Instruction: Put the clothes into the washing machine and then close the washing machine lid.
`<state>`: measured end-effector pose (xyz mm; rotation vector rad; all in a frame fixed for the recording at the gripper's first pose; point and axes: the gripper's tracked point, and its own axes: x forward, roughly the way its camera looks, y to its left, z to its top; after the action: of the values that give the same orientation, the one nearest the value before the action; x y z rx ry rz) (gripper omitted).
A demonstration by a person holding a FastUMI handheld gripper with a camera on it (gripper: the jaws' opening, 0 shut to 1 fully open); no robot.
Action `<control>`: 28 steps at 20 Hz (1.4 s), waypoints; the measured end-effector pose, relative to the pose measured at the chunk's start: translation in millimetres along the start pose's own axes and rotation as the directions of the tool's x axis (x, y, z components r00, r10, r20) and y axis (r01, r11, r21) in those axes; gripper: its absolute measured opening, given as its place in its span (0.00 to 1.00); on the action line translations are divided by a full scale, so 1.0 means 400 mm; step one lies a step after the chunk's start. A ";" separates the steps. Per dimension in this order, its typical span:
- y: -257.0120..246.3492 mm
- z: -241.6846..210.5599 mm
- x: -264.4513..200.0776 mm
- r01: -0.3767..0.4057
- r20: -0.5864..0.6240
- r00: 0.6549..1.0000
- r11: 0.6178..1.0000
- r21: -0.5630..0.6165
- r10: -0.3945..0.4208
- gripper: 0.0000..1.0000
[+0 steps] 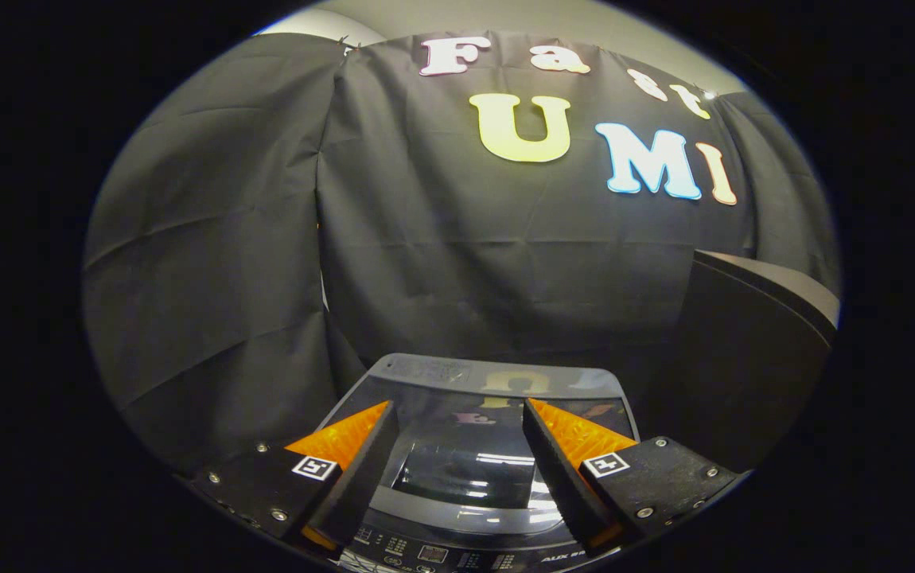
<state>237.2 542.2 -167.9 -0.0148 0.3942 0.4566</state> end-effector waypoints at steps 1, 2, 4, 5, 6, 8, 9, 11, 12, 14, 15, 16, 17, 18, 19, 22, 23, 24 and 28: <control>0.002 -0.004 -0.003 -0.005 -0.002 1.000 1.000 0.001 0.005 0.96; 0.003 0.000 -0.011 -0.009 0.003 1.000 1.000 0.002 0.009 0.97; 0.007 0.014 -0.026 -0.026 0.021 0.999 1.000 0.011 0.026 0.97; 0.010 0.021 -0.037 -0.033 0.032 0.999 0.999 0.013 0.033 0.97; 0.010 0.034 -0.049 -0.041 0.045 0.998 0.999 0.013 0.040 0.97; 0.006 0.065 -0.078 -0.053 0.072 0.996 0.999 0.009 0.052 0.96; 0.000 0.082 -0.097 -0.053 0.086 0.995 0.999 0.005 0.053 0.97; -0.020 0.120 -0.138 -0.058 0.119 0.991 0.998 0.006 0.057 0.96; -0.029 0.140 -0.161 -0.062 0.134 0.989 0.998 0.011 0.060 0.96; -0.050 0.169 -0.212 -0.073 0.157 0.985 0.997 0.014 0.070 0.96; -0.065 0.185 -0.242 -0.076 0.175 0.982 0.997 0.011 0.073 0.96; -0.080 0.202 -0.276 -0.082 0.197 0.977 0.997 0.008 0.079 0.96; -0.098 0.210 -0.304 -0.087 0.210 0.974 0.996 0.006 0.084 0.96; -0.117 0.212 -0.336 -0.095 0.217 0.972 0.996 0.002 0.092 0.96; -0.140 0.216 -0.367 -0.096 0.227 0.970 0.995 0.002 0.093 0.96; -0.230 0.236 -0.463 -0.077 0.260 0.963 0.997 -0.002 0.075 0.96; -0.259 0.238 -0.492 -0.068 0.268 0.961 0.998 -0.005 0.067 0.96; -0.291 0.244 -0.518 -0.058 0.279 0.959 0.998 -0.005 0.057 0.96; -0.414 0.265 -0.621 -0.019 0.313 0.950 0.999 0.028 0.010 0.96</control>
<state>143.1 298.2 11.1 0.0896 0.0885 0.4586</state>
